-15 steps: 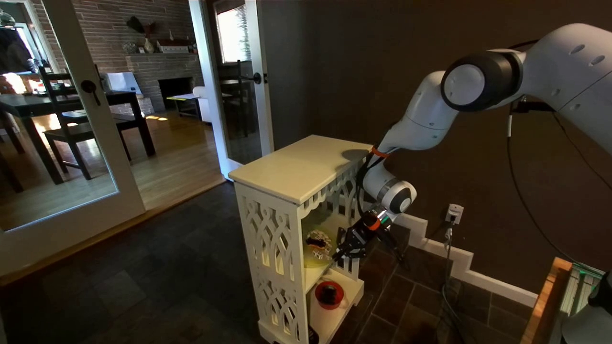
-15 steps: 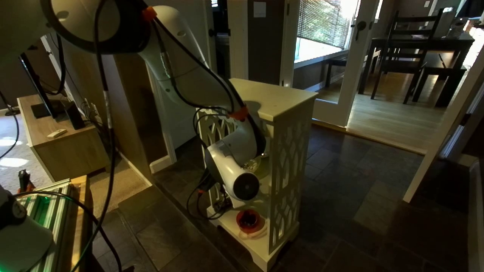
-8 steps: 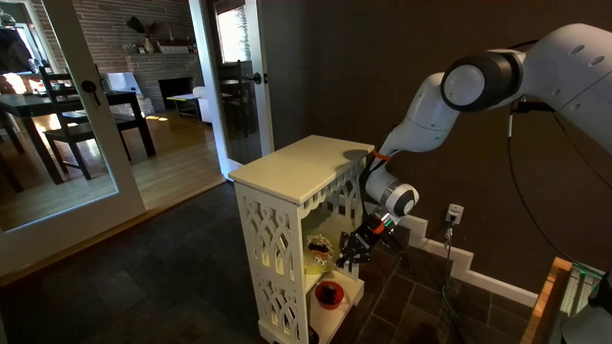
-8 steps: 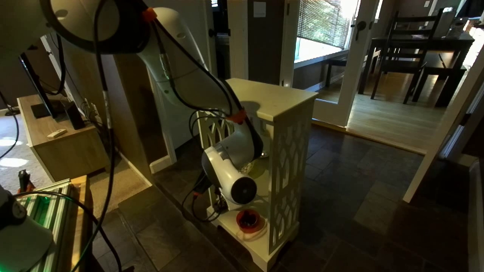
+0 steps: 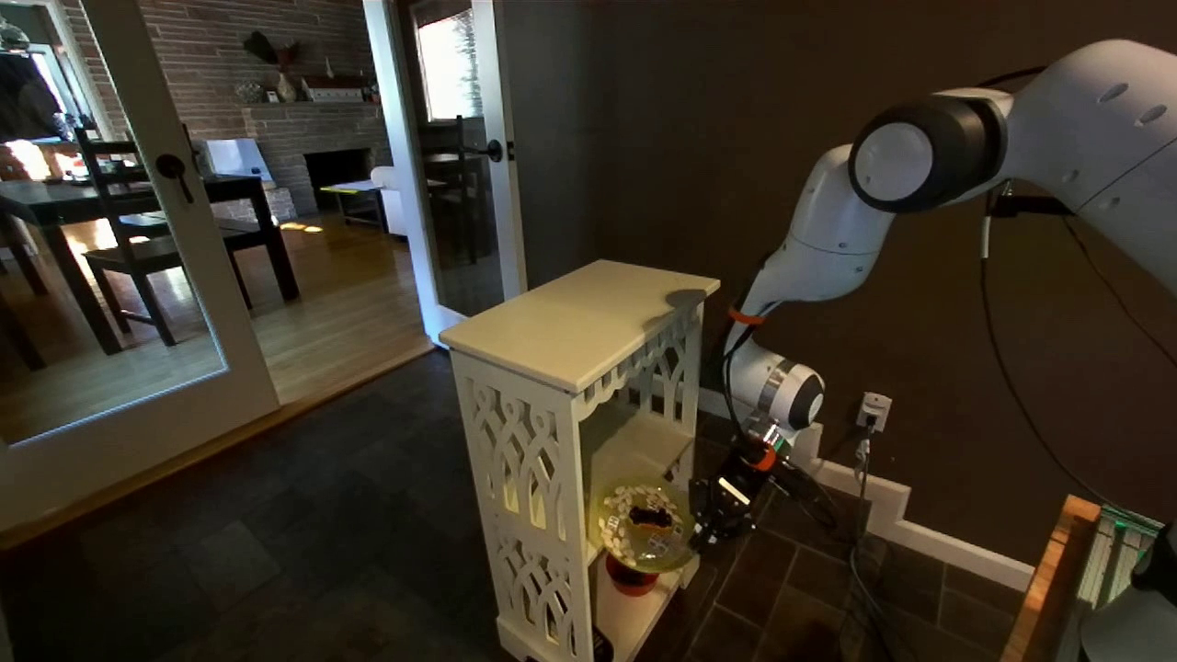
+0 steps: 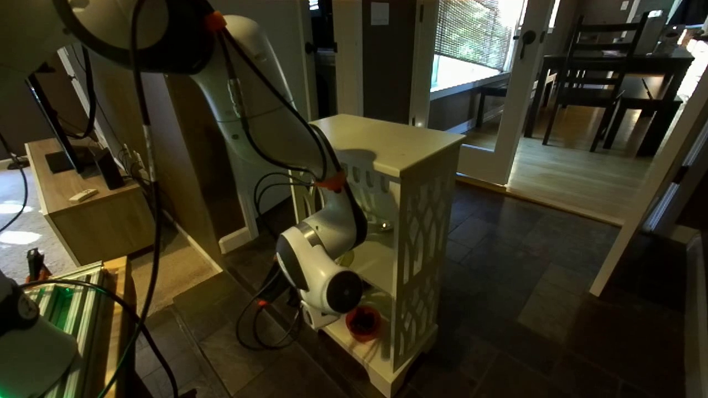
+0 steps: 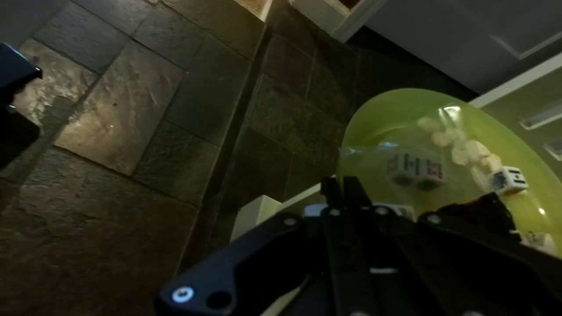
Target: Put the yellow plate on top of the shelf.
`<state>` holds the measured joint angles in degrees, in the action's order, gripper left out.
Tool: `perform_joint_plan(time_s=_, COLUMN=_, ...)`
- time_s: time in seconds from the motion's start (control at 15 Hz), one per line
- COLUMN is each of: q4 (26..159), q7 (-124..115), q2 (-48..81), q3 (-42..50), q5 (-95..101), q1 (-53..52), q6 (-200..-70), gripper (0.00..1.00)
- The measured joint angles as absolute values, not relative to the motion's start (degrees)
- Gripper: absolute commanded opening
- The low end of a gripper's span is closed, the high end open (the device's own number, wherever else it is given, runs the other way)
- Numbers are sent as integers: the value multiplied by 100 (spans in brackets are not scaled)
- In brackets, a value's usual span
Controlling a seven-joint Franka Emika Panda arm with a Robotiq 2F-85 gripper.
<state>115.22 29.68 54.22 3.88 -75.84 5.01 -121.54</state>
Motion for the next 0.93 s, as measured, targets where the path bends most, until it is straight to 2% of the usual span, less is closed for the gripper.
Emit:
perform_joint_plan(time_s=0.47, q4=12722, q7=2686, q2=4914, q3=678, q5=-6895, q1=333, q6=-12627, gripper=2)
perform_joint_plan(time_s=0.93, q4=13845, q7=2288, q2=3878, q3=835, q5=-5974, q1=281, q6=-13326, gripper=2)
